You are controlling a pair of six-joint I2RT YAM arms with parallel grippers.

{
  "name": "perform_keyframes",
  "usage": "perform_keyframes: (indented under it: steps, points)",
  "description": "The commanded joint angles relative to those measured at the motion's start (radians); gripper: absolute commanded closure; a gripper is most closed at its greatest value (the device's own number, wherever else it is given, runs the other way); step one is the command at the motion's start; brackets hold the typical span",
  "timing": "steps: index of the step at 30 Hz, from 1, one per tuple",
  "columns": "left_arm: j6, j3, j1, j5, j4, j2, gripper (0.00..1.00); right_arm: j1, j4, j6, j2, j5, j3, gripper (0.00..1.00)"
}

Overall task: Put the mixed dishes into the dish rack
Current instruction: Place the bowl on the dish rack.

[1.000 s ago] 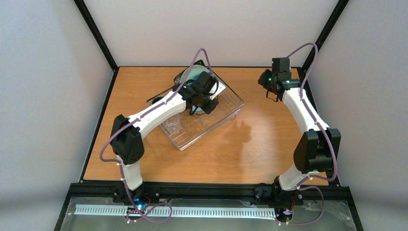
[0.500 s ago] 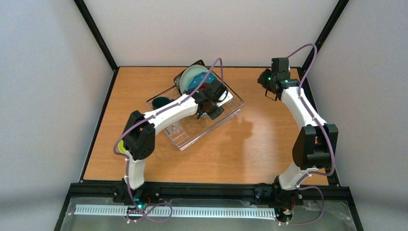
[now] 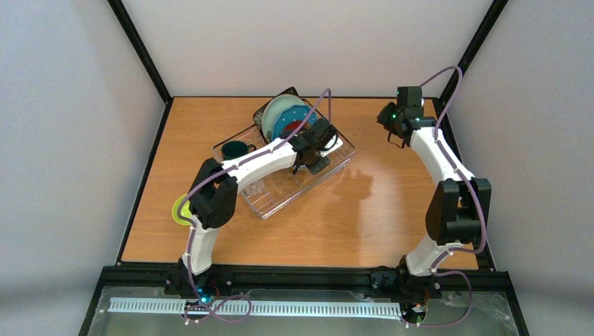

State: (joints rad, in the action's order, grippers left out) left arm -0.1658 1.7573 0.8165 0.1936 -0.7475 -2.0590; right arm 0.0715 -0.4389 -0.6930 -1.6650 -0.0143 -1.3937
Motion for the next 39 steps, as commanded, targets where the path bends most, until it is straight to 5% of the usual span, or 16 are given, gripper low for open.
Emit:
perform_keyframes:
  steps: [1,11,18,25,39]
  points:
    - [-0.004,-0.021,0.012,0.06,0.034,0.013,1.0,-0.011,0.029,0.009,-0.025,-0.005,0.017,0.37]
    - [0.042,-0.038,0.013,0.109,-0.022,0.022,0.98,-0.011,0.035,0.01,-0.032,0.007,0.026,0.37]
    - [0.068,-0.05,0.012,0.138,-0.022,0.043,0.65,-0.011,0.031,0.012,-0.03,0.006,0.025,0.37]
    - [0.093,-0.069,0.012,0.167,-0.002,0.069,0.44,-0.01,0.026,0.012,-0.027,0.007,0.023,0.37]
    - [0.112,-0.008,0.013,0.175,-0.033,0.087,0.39,-0.011,0.009,0.022,-0.012,0.024,0.01,0.37]
